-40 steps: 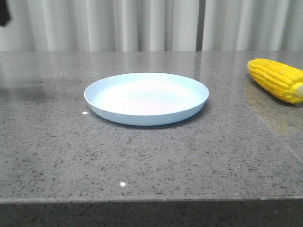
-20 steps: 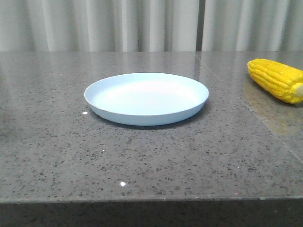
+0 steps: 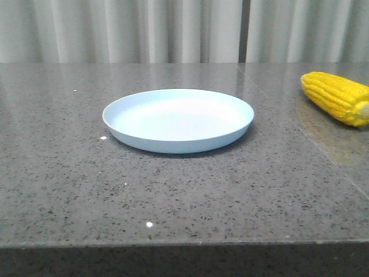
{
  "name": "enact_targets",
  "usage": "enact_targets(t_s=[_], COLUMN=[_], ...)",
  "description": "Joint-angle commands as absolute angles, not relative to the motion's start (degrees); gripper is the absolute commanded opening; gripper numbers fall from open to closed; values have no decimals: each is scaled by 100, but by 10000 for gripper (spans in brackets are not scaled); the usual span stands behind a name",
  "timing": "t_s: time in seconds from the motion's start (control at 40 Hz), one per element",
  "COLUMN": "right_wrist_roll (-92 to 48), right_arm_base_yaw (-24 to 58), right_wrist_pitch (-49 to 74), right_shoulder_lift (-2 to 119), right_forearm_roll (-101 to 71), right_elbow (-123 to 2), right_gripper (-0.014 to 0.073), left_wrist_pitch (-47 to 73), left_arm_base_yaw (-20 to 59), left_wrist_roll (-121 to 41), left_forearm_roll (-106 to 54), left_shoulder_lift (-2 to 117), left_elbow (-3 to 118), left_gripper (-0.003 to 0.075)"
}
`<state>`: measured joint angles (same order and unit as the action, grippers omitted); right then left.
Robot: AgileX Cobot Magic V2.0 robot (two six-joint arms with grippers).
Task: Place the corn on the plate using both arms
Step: 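Release the plate and raise the left gripper away, then lower the right gripper over the yellow corn cob and grasp it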
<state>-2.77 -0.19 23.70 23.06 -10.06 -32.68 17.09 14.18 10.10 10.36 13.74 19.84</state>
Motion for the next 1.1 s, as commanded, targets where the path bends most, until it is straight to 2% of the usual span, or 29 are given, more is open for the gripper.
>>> enact_targets(t_s=[0.0, 0.28, 0.38, 0.68, 1.07], right_wrist_roll=[-330, -330, -330, -324, -324], right_arm_base_yaw=[-57, -57, -57, -50, 122], right_wrist_pitch=[1954, 1927, 2195, 3474, 3857], right_shoulder_lift=[2381, 2408, 2779, 5438, 7968], right_forearm_roll=[-975, -981, -981, -1182, -1549], right_elbow=[-3472, -3500, -3671, -5130, -6582], right_gripper=[633, 633, 633, 633, 633], left_wrist_pitch=[1089, 1048, 1048, 1048, 1048], left_arm_base_yaw=[1464, 1464, 1464, 1464, 1464], left_wrist_roll=[1061, 1061, 1061, 1061, 1061], left_forearm_roll=[1066, 1066, 1066, 1066, 1066], left_shoulder_lift=[1347, 1347, 1347, 1347, 1347], left_elbow=[2144, 2135, 2135, 2135, 2135], left_gripper=[-20, -20, -20, -20, -20])
